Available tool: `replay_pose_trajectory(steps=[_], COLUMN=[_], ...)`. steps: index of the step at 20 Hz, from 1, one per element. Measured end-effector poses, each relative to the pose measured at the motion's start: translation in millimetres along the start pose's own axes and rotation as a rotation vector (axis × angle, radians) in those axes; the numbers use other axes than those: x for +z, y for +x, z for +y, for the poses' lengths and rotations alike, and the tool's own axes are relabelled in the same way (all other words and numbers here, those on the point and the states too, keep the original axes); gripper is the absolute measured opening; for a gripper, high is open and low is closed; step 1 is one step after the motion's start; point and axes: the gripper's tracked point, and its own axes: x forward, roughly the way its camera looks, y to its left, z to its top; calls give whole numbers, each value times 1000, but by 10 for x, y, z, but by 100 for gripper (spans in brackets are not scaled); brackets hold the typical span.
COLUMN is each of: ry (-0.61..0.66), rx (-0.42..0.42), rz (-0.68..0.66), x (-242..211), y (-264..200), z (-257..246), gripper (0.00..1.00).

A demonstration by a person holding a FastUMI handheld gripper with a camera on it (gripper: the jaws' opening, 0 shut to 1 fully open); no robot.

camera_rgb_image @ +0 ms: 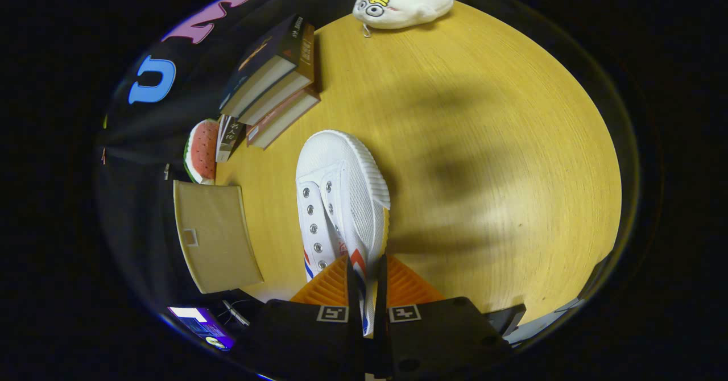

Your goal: Open the storage box then place both shoes into the box .Put the left shoe in first, then the right shoe, with the right side of both shoes facing outward in a uniform manner.

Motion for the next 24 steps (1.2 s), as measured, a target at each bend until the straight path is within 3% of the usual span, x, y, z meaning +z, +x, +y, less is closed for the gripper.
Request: replay_pose_trajectory(steps=[5, 13, 18, 24], ry=[45, -80, -125, -136], rx=[90, 126, 185, 222], rz=[-50, -162, -184, -159], x=[32, -163, -418, -720], y=[-229, -580, -536, -301], z=[773, 2081, 2913, 3558], gripper=[11, 11, 11, 11])
